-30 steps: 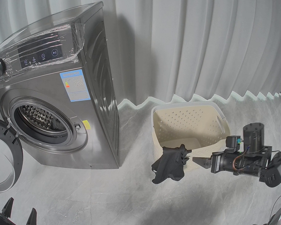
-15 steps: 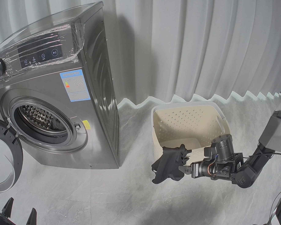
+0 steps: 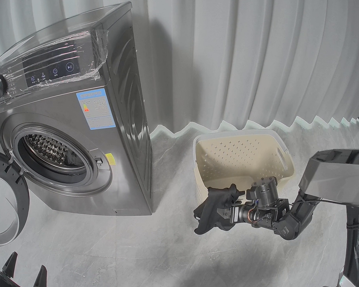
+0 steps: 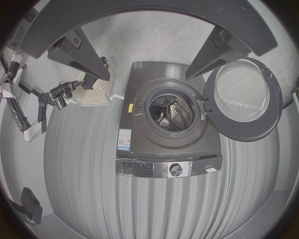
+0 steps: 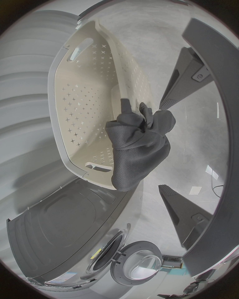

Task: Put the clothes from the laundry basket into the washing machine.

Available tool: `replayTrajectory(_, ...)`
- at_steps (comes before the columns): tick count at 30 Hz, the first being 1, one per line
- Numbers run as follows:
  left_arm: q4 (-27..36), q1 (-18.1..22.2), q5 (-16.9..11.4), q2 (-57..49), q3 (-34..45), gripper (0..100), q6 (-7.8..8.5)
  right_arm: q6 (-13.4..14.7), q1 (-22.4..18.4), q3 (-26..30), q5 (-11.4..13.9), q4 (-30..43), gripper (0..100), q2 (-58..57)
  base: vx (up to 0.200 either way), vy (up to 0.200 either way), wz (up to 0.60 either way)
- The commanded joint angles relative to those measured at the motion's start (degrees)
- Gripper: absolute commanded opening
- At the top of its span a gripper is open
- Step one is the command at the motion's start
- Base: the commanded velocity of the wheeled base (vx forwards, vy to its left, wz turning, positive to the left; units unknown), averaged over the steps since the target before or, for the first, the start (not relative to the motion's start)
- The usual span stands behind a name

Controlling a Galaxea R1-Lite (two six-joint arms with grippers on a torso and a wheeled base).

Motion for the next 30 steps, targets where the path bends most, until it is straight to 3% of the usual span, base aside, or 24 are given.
replayTrajectory(1,0.0,0.0,0.0,-0.9,0.9,100,-0.03,0.0,-0.3,-2.8,0.0,-0.8,100,4.0,0.0,0.0,0.0)
replayTrajectory(6,0.0,0.0,0.0,-0.9,0.9,100,-0.03,0.1,-0.8,-6.4,0.0,-0.9,100,6.0,0.0,0.0,0.0)
replayTrajectory(14,0.0,0.0,0.0,-0.9,0.9,100,-0.03,-0.2,-0.9,-7.3,0.0,-1.3,100,6.2,0.0,0.0,0.0)
replayTrajectory(15,0.0,0.0,0.0,-0.9,0.9,100,-0.03,-0.2,-0.9,-7.4,0.0,-1.4,0,6.5,0.0,0.0,0.0)
replayTrajectory(25,0.0,0.0,0.0,-0.9,0.9,100,-0.03,-0.4,-1.2,-7.0,0.0,-4.9,0,6.6,0.0,0.0,0.0)
replayTrajectory(30,0.0,0.0,0.0,-0.9,0.9,100,-0.03,-0.6,-1.2,-3.8,0.1,-7.6,0,3.7,0.0,0.0,0.0)
